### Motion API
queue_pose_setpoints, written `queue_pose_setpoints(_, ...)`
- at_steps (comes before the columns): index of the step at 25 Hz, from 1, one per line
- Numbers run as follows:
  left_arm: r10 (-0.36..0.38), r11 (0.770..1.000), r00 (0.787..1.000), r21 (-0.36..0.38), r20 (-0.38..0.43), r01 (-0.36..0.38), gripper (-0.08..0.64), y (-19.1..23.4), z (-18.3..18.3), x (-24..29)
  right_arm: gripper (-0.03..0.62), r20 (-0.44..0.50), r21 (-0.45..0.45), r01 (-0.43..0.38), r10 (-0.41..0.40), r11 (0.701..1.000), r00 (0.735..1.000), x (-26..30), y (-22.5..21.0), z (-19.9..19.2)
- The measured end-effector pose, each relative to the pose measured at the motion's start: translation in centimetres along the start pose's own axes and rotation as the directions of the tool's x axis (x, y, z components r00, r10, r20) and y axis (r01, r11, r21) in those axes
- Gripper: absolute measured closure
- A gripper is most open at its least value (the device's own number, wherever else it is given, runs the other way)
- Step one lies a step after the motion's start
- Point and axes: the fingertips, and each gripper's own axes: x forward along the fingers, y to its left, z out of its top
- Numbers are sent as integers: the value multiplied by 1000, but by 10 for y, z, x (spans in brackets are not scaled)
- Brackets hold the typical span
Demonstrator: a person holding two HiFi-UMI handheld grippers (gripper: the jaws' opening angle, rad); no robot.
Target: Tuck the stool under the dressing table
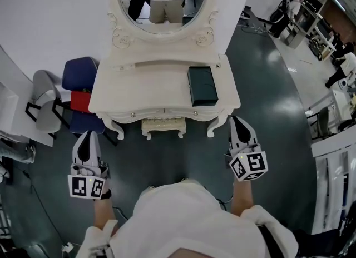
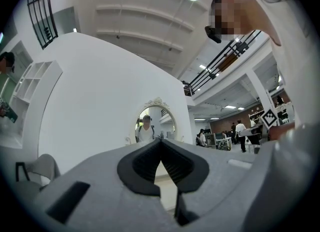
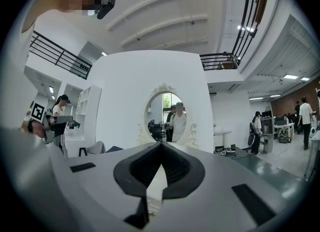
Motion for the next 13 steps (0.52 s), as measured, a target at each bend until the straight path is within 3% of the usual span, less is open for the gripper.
queue_pose_setpoints(13,-6,1000,1000,-6,-4,6,543,-2,-1,0,592,2,19,-11,11,1000,1000,-1,2,1)
